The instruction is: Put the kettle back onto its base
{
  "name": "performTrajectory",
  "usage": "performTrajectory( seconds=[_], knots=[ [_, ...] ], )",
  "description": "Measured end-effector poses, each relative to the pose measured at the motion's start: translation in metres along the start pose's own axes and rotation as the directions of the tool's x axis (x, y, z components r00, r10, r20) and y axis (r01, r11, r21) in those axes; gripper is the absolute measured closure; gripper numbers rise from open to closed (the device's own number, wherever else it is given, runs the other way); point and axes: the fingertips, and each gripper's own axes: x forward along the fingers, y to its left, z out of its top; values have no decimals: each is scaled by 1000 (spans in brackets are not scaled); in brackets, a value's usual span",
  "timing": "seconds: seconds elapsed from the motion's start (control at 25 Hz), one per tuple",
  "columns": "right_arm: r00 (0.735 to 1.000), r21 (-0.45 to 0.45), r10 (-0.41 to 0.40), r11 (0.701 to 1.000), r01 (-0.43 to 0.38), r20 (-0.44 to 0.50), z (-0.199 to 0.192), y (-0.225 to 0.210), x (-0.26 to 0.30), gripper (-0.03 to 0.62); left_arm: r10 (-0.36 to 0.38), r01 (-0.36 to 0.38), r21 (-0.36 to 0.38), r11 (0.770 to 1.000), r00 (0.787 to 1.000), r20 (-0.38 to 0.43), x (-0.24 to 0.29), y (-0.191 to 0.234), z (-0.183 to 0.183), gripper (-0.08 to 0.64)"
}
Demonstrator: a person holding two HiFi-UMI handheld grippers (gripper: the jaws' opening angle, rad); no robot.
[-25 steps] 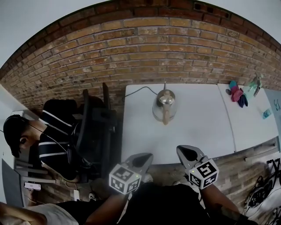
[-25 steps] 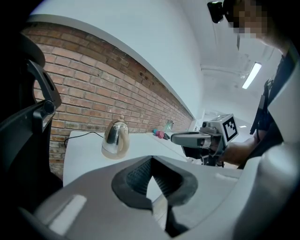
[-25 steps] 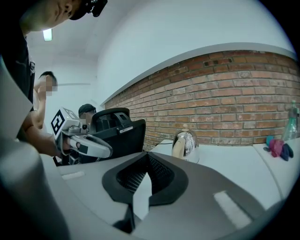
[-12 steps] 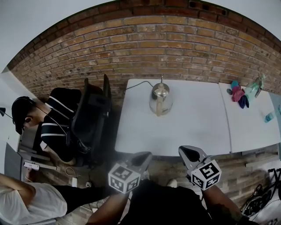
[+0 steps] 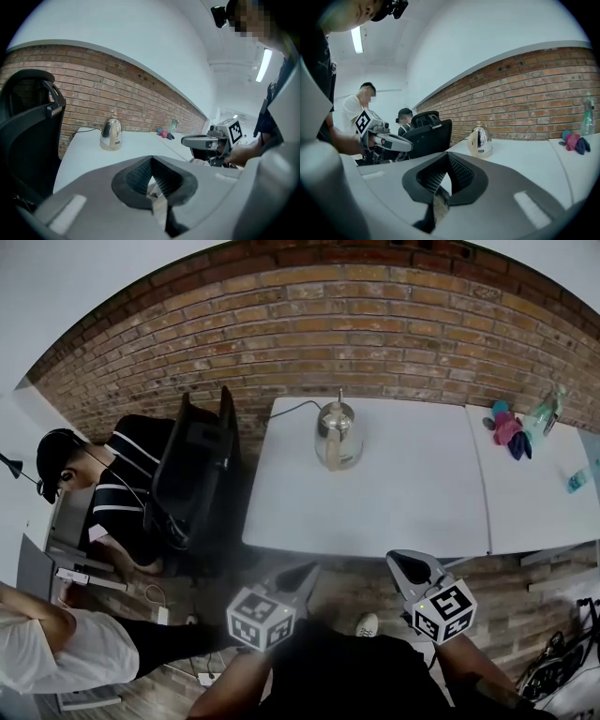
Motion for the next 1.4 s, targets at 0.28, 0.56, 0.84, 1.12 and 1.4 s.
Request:
performTrajectory(
  seconds=[0.28, 0.56, 0.84, 1.12, 1.4],
  knots=[
    [998, 44, -67, 997, 67, 12, 7, 15, 14, 566, -72, 75, 53, 996, 997, -42, -7, 20, 7, 560],
    [993, 102, -120, 988, 118, 10, 5, 41, 43, 566, -140, 144, 62, 988, 988, -70, -25, 51, 5, 560],
    [990, 104, -144, 984, 143, 3, 5, 53, 55, 566, -183, 187, 67, 980, 981, -69, -30, 59, 6, 560],
    [987, 88, -158, 984, 158, -6, 8, 52, 59, 566, -192, 196, 65, 978, 980, -59, -30, 64, 10, 560],
    [987, 45, -155, 987, 156, -35, 6, 52, 62, 568, -197, 201, 67, 977, 979, -57, -29, 62, 10, 560]
  ],
)
